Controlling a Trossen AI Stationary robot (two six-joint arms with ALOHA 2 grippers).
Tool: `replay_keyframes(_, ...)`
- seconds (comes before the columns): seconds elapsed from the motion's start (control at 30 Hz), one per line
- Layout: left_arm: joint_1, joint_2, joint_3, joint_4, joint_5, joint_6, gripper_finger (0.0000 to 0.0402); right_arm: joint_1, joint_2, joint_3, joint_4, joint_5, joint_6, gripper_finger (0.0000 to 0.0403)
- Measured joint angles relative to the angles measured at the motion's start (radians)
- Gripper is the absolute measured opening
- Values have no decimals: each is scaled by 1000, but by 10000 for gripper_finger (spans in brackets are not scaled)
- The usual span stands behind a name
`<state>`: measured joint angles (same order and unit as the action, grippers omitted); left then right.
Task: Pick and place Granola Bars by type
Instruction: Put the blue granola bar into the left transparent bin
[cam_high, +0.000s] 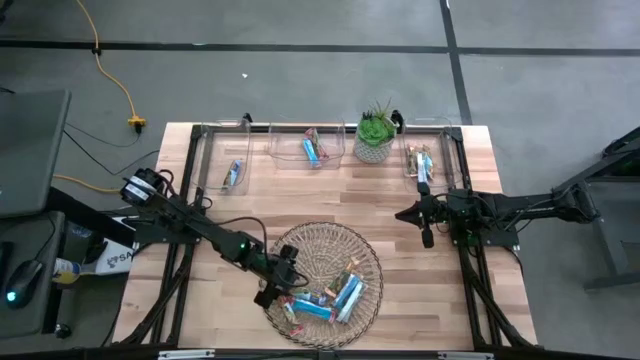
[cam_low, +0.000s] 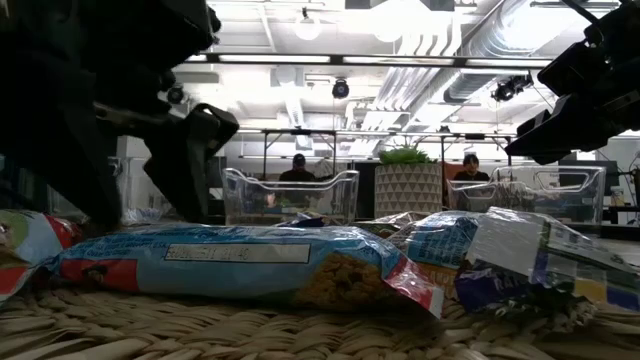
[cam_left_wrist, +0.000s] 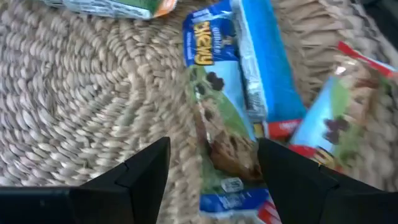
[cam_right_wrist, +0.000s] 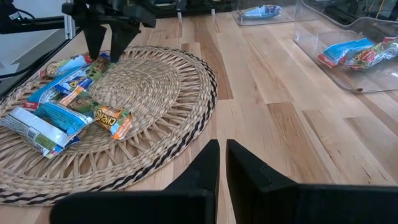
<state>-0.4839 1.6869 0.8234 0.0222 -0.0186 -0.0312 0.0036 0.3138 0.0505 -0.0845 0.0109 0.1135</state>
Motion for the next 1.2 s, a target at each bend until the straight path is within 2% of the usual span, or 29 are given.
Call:
replay_keyframes(0.13,0,10,-1,7,-39,-7,241,0,0,0,0,0,0,12)
replay_keyframes(0.57,0,53,1,13,-3,-25,241,0,0,0,0,0,-1,12)
replay_keyframes(1.07,0,63,1,23,-15,-26,241,0,0,0,0,0,0,12)
replay_keyframes(1.2,0,63,1,22,-15,-26,228,0,0,0,-1,0,-1,12)
